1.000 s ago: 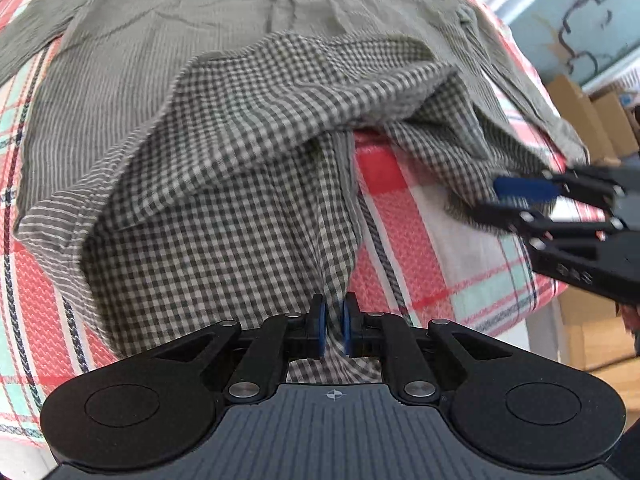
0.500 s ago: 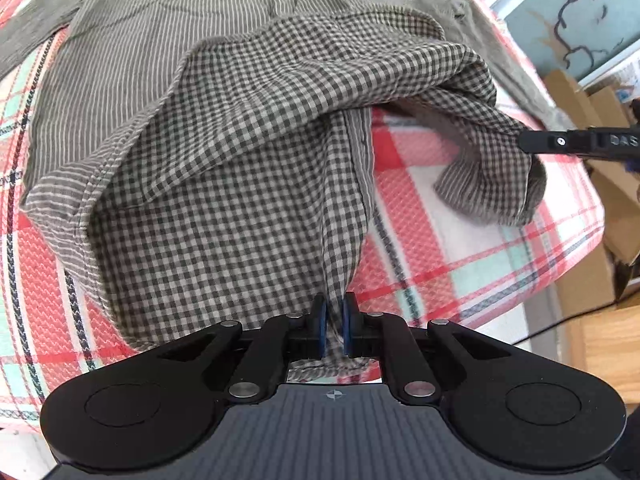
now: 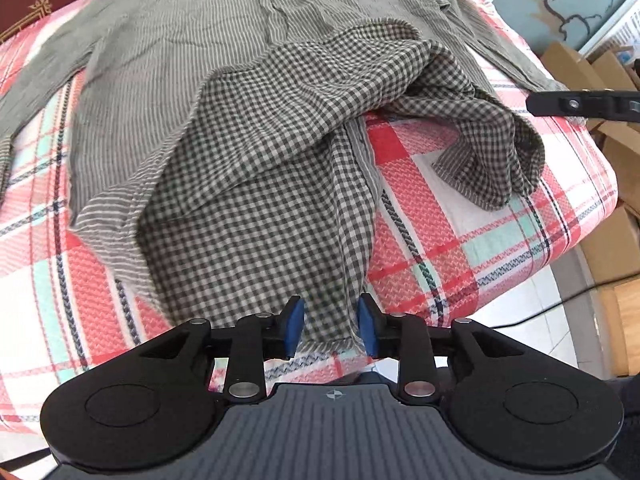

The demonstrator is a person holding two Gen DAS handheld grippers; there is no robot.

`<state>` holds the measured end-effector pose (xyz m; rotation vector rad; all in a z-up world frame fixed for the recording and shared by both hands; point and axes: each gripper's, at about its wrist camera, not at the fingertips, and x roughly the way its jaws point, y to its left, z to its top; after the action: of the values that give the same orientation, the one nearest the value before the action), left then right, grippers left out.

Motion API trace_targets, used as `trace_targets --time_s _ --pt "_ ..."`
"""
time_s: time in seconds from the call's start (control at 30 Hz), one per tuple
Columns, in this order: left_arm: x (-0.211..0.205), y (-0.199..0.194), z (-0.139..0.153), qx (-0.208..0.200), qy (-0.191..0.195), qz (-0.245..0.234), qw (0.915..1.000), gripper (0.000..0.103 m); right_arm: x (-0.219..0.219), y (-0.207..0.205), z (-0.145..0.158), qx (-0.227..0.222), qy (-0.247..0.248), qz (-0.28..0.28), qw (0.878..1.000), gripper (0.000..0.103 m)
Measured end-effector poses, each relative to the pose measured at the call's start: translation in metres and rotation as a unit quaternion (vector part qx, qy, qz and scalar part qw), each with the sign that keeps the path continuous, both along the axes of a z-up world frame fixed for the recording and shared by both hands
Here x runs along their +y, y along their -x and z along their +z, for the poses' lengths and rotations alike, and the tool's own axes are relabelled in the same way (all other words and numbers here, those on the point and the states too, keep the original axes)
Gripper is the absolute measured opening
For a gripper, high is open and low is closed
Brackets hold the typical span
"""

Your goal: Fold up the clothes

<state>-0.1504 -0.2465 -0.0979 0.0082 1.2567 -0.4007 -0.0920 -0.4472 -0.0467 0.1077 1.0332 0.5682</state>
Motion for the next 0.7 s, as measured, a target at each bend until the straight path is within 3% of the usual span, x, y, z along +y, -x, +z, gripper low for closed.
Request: trace_targets --time_s 0.23,0.27,0.57,0.7 --pt "0.005 -0.005 -0.011 0.007 0.006 0.030 0.9995 0.045 0.041 0.007 -0.045 0.095 -0.057 0.078 0.991 0.034" --pt "0.008 -0.006 -0.012 0.008 0.007 0.039 0.9992 0.045 0.047 0.006 -0.053 0.108 -0.060 0.086 0.989 0.039" --pt "0.033 -0.010 -0.015 0.015 0.006 0.086 0.9961 0.045 0.086 0.012 -0.071 0.120 -0.078 0.109 0.984 0.042" --pt "0.038 -0.008 -0.010 0.013 0.011 0.091 0.9957 0.056 0.099 0.006 -0.081 0.131 -0.080 0.114 0.981 0.042"
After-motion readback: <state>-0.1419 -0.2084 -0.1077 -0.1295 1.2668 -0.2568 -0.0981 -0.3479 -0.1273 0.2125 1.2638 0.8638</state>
